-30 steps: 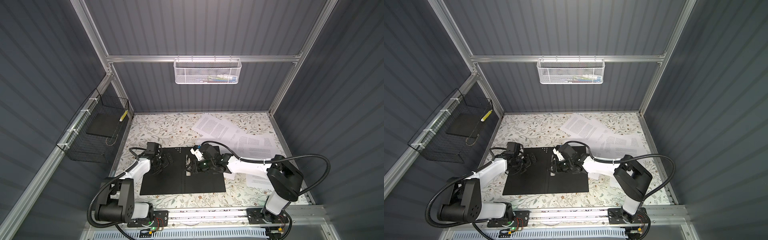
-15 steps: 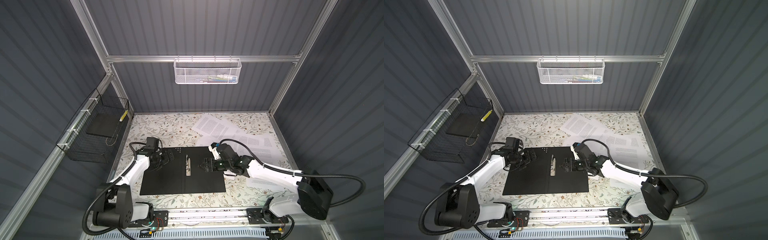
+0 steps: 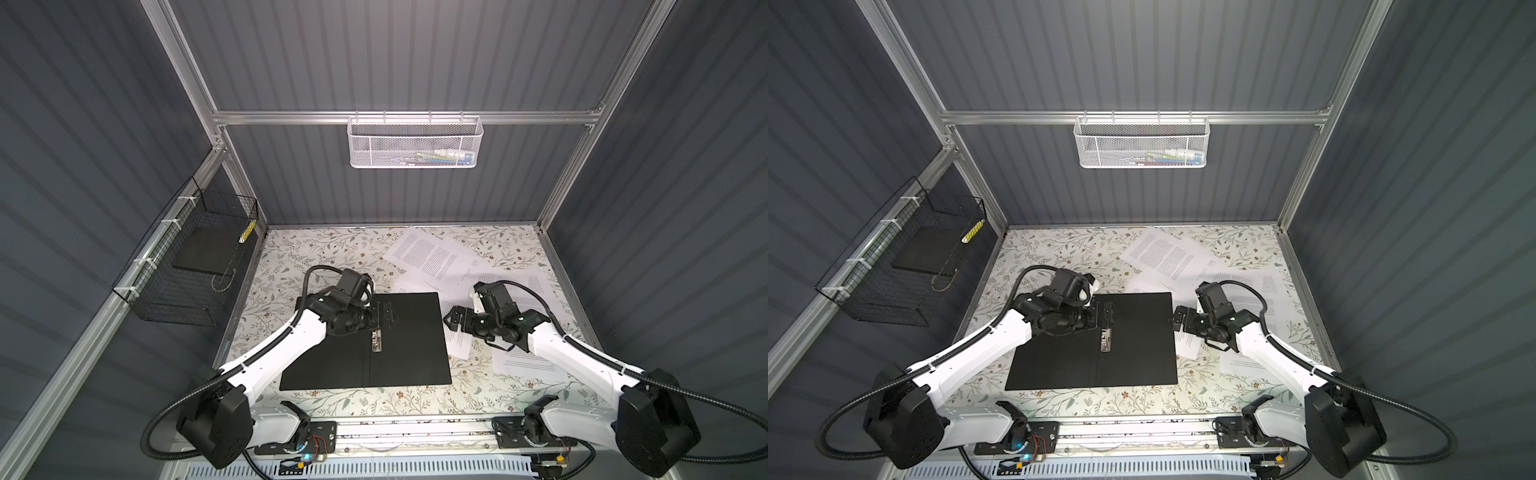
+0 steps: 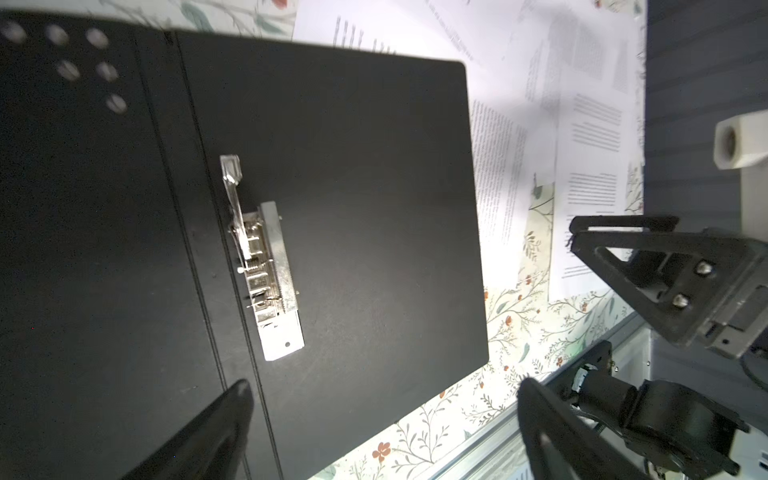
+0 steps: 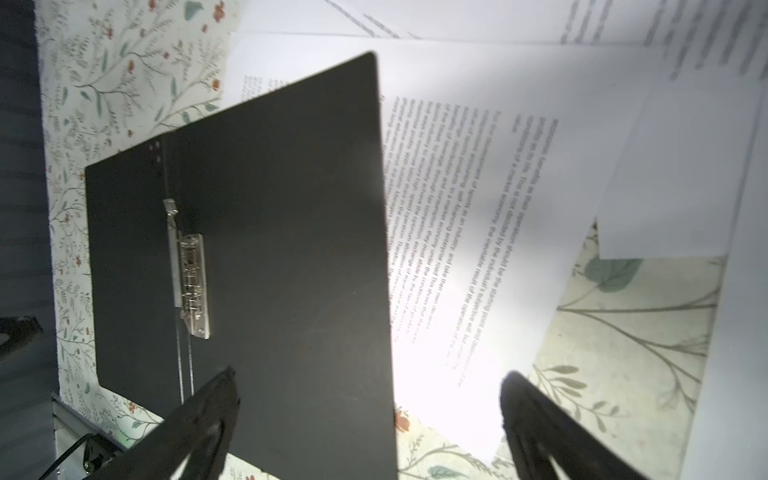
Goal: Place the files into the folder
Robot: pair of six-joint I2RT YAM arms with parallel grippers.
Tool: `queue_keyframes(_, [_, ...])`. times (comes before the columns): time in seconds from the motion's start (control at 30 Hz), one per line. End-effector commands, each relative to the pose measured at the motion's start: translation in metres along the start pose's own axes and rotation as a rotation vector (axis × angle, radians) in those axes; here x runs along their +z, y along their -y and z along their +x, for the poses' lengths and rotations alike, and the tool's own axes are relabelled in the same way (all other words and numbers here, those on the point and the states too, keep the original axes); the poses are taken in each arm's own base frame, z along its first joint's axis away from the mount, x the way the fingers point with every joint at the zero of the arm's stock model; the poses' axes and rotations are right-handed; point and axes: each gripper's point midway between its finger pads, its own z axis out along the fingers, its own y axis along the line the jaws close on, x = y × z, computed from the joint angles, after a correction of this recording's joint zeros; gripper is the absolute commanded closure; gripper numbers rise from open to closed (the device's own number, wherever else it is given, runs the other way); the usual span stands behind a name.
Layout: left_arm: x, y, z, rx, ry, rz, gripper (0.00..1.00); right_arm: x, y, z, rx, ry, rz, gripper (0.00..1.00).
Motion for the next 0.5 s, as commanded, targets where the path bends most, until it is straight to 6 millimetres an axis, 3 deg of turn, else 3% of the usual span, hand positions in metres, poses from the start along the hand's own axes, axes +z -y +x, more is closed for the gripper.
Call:
queue_keyframes(0.0, [0.017,-0.018,-0.004,-0.091,0.021,-0.069,0.0,0.008,-0.004,0.0,-0.034,-0.021,-0.036,0.01])
queue_keyframes(0.23, [0.046,-0.036,-0.012,-0.142,0.035,-0.132,0.0,0.03,-0.006,-0.007,-0.055,-0.049,-0.067,0.01])
queue_keyframes(0.37, [0.068,-0.03,-0.019,-0.126,0.0,-0.12,0.0,0.045,0.002,-0.01,-0.049,-0.075,-0.038,0.01])
queue_keyframes(0.47, [0.071,-0.045,-0.019,-0.108,-0.023,-0.217,0.0,0.051,0.003,-0.011,-0.035,-0.087,-0.046,0.01])
